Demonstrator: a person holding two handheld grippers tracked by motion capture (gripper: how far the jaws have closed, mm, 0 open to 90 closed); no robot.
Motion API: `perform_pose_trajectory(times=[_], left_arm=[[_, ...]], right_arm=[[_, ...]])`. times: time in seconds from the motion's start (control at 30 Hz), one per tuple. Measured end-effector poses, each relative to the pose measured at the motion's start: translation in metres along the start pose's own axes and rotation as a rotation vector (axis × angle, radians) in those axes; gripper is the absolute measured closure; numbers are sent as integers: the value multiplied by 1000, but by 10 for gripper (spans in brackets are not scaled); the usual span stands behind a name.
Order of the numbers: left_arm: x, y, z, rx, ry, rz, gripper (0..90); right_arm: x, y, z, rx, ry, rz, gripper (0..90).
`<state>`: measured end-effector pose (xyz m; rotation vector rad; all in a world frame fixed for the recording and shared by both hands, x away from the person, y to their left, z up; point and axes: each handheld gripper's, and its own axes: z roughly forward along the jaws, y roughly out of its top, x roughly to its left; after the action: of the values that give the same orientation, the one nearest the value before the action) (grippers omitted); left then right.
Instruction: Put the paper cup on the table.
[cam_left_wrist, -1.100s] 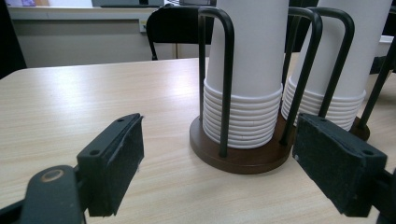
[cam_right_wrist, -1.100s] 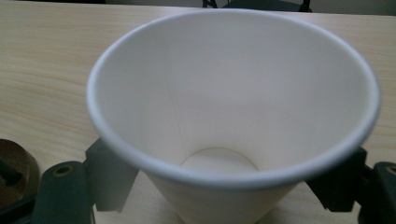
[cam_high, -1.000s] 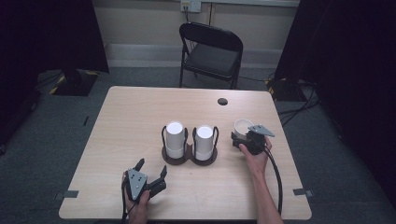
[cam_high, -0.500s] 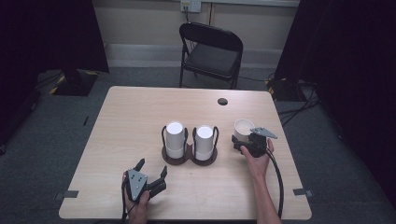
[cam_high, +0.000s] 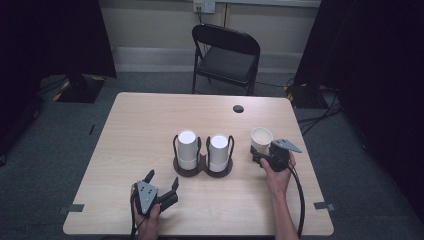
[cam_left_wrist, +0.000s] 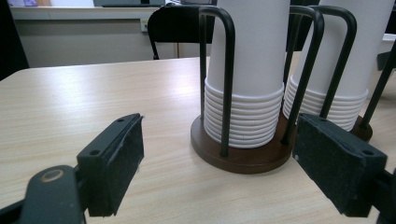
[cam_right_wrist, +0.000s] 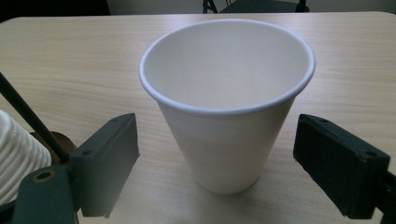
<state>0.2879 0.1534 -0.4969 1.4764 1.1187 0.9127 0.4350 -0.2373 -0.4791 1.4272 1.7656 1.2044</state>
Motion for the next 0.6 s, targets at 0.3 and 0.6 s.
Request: perform_pose_trajectory(times=[0.3,0.6], left_arm=[[2,0,1,7,12,-25,163],[1,0,0,3,24,-21,163]], right_arm=[[3,-4,-20,-51,-3,6,133],[25,-3,-42,-101,-29,-40,132]])
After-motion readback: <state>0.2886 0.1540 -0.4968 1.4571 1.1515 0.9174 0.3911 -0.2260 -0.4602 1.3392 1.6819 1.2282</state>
